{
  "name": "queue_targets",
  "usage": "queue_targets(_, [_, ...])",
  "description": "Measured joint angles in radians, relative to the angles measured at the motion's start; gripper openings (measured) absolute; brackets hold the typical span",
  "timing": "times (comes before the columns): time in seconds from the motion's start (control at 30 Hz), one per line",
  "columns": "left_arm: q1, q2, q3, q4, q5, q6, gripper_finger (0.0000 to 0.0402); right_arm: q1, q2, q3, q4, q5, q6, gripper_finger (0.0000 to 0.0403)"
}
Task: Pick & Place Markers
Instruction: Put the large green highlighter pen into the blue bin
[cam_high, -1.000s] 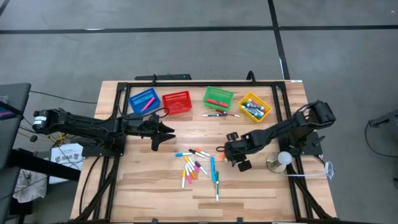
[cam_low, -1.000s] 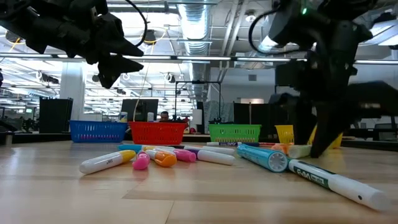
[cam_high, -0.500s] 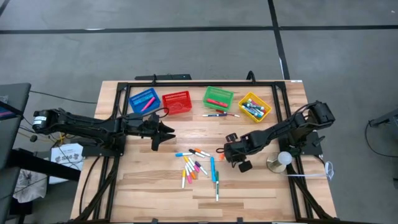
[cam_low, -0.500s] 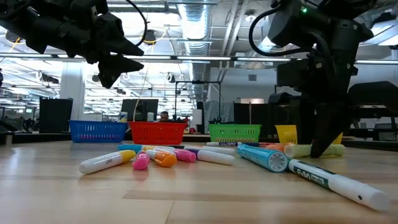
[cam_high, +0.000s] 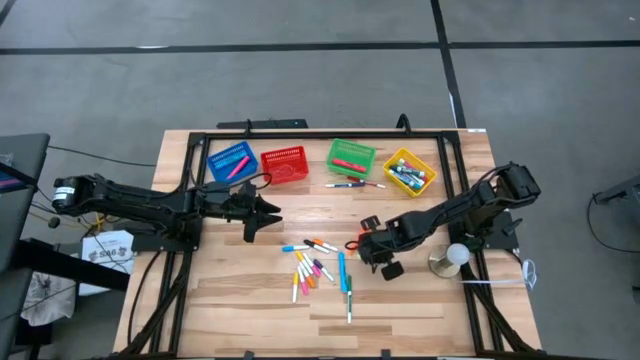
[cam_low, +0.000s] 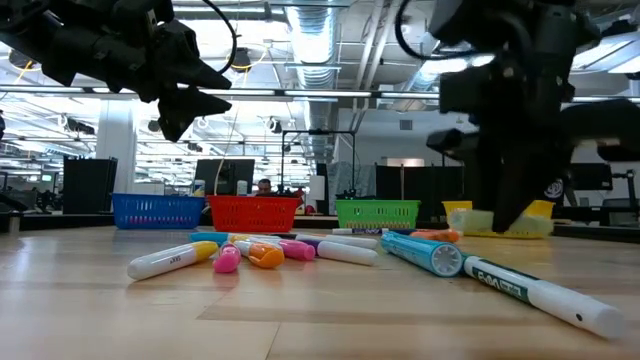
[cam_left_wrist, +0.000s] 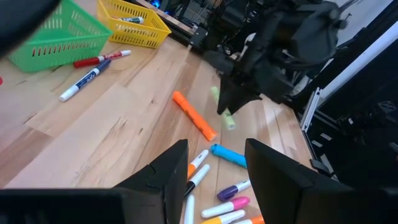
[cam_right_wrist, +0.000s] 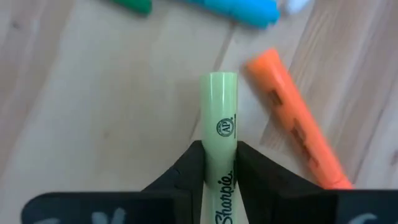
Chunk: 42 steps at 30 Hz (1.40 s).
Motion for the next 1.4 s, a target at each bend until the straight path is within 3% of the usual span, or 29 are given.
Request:
queue_targets(0.2, [0.000,0.000,0.000,0.000,0.000,0.000,0.0158,-0.021,-0.002,0.097,-0.018,0.000,-0.097,0.0070])
queue_targets(0.47, [0.000,0.000,0.000,0.000,0.000,0.000,0.0158,-0.132,-0.002,0.261,-0.013,0.061,-0.237,0.0069])
queue_targets(0.77, [0.000,0.000,0.000,0.002,-0.008,0.000,0.0158,-0.244,-0.004,0.437,0.257,0.056,-0.140,0.0069])
queue_targets(1.0, [0.000,0.000,0.001,0.004,-0.008,0.000,0.0158,-0.251,-0.004,0.456,0.569,-0.028,-0.074,0.0069])
queue_targets(1.4, [0.000,0.000,0.001,0.008,-0.008,0.000,0.0158,-0.252,-0.004,0.456,0.552,-0.034,-0.074,0.0069])
